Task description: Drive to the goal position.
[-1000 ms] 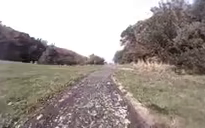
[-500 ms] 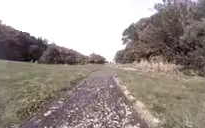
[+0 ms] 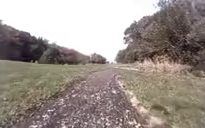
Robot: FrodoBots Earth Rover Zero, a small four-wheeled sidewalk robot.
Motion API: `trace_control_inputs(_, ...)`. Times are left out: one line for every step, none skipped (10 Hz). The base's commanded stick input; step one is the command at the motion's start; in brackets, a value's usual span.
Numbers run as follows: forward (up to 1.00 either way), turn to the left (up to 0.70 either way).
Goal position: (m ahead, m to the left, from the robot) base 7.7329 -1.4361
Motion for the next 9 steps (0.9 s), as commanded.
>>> trace_control_inputs(1.00,0.00)
trace_control_inputs(1.00,0.00)
trace_control_inputs(1.00,0.00)
trace_control_inputs(1.00,0.00)
trace_control_inputs(1.00,0.00)
trace_control_inputs(1.00,0.00)
trace_control_inputs(1.00,0.00)
trace_control_inputs(1.00,0.00)
trace_control_inputs(1.00,0.00)
